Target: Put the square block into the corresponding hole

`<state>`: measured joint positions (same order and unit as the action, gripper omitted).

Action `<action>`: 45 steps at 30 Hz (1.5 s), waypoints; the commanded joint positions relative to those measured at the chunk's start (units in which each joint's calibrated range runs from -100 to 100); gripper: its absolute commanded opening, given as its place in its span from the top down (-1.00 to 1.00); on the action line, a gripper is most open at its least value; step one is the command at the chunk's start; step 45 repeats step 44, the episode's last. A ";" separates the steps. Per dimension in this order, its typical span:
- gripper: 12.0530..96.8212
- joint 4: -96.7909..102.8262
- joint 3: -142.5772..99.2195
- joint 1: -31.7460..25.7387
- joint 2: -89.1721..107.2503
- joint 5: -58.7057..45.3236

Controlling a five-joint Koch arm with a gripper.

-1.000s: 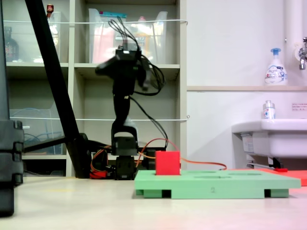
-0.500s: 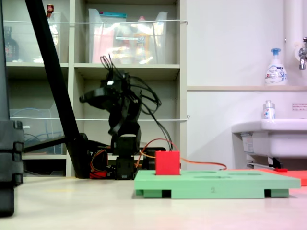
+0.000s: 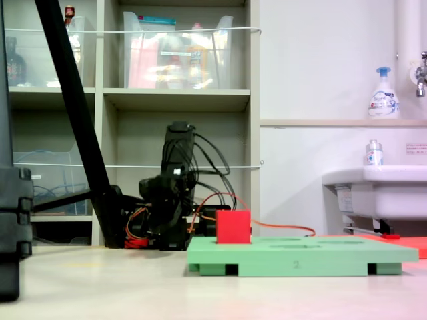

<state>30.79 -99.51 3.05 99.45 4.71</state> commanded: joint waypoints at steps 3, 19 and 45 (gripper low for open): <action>0.09 -19.96 -0.49 -0.29 0.55 -0.63; 0.12 -28.62 -0.49 -2.00 0.55 -0.54; 0.12 -28.81 -0.49 -2.00 0.55 -0.54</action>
